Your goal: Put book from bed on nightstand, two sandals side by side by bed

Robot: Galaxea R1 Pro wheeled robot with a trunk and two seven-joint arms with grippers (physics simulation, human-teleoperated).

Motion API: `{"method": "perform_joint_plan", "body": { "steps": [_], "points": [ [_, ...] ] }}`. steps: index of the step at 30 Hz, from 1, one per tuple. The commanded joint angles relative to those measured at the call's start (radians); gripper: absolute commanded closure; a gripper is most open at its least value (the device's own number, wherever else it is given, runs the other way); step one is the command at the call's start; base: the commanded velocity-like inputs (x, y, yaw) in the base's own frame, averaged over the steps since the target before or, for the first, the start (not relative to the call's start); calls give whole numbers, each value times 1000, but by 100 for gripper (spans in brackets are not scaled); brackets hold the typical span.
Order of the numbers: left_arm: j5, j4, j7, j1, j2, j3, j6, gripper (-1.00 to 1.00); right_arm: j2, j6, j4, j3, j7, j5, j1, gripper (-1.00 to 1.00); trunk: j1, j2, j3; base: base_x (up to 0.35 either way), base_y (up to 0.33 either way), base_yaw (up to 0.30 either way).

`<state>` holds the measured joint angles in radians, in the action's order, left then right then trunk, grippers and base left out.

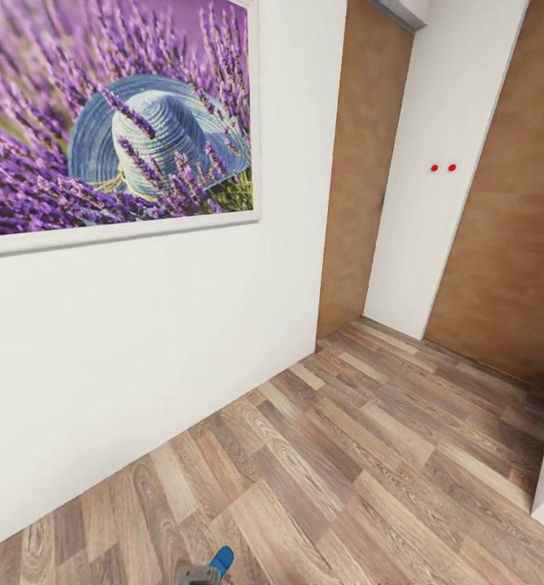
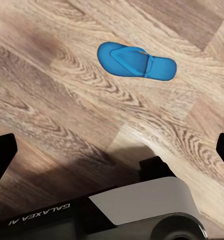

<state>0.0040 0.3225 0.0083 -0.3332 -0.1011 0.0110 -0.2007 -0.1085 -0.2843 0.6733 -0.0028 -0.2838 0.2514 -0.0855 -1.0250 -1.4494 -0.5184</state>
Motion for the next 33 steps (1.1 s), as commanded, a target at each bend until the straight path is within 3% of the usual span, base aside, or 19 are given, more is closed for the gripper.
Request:
{"method": "perform_joint_plan", "body": {
  "steps": [1, 15, 33],
  "points": [
    [1, 3, 1, 0, 0, 1, -6, -100, 0, -4, 2, 0, -5, 6, 0, -100, 0, -1, -1, 0, 0, -283],
    [1, 3, 1, 0, 0, 1, -6, -100, 1, -4, 2, 0, -6, 6, 0, -100, 0, -1, -1, 132, 109, -283],
    [1, 3, 1, 0, 0, 1, -6, -100, 0, -4, 2, 0, -6, 6, 0, -100, 0, -1, -1, 13, 15, -283]
  ]
}}
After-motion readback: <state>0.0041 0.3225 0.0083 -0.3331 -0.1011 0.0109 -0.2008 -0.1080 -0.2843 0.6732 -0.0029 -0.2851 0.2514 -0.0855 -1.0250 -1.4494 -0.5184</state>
